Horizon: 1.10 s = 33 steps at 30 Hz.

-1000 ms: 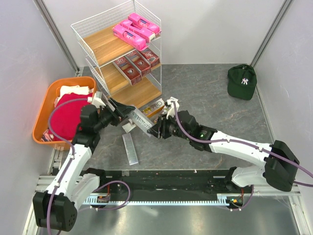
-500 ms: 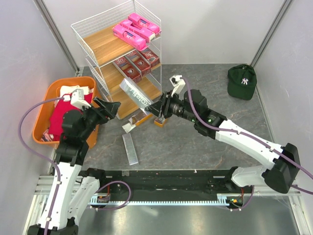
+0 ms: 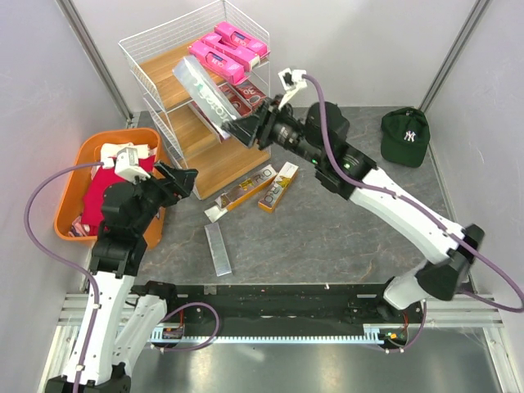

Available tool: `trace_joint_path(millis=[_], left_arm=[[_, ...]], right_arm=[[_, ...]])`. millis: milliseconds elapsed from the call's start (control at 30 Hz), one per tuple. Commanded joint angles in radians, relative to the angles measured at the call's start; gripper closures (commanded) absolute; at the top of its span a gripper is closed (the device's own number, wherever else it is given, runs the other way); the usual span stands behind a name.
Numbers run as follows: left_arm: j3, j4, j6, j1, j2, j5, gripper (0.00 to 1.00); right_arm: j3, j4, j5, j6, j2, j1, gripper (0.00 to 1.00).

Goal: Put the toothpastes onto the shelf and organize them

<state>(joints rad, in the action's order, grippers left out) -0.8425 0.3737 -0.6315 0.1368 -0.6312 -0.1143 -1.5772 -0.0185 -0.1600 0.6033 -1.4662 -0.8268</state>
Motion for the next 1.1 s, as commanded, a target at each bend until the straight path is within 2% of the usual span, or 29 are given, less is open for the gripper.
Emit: trace_joint_path(millis=[0, 233, 467, 500, 600, 633, 767, 967, 1067], left_arm=[[-0.061, -0.002, 0.073, -0.003, -0.024, -0.027, 0.16], [-0.096, -0.036, 0.119, -0.003, -0.061, -0.120, 0.18], [-0.128, -0.114, 0.159, -0.002, -0.100, -0.317, 0.35], [-0.139, -0.125, 0.161, -0.002, -0.120, -0.341, 0.38], [-0.165, -0.168, 0.158, -0.002, -0.159, -0.438, 0.63], [-0.171, -0.182, 0.153, -0.002, -0.166, -0.473, 0.74], [-0.210, -0.234, 0.133, -0.002, -0.212, -0.505, 0.93], [-0.317, -0.254, 0.102, 0.003, -0.304, -0.528, 0.98], [-0.346, -0.289, 0.067, 0.017, -0.361, -0.544, 0.98]], right_arm=[[-0.164, -0.020, -0.019, 0.022, -0.149, 0.040, 0.89], [-0.404, -0.031, -0.185, 0.165, -0.350, 0.113, 0.88], [-0.435, -0.198, -0.285, 0.366, -0.436, 0.175, 0.87], [-0.437, -0.213, -0.295, 0.404, -0.451, 0.181, 0.86], [-0.449, -0.282, -0.341, 0.479, -0.485, 0.195, 0.85], [-0.454, -0.296, -0.349, 0.489, -0.494, 0.196, 0.84], [-0.491, -0.310, -0.374, 0.533, -0.528, 0.207, 0.81], [-0.489, -0.376, -0.397, 0.608, -0.549, 0.224, 0.74], [-0.472, -0.411, -0.397, 0.644, -0.556, 0.227, 0.62]])
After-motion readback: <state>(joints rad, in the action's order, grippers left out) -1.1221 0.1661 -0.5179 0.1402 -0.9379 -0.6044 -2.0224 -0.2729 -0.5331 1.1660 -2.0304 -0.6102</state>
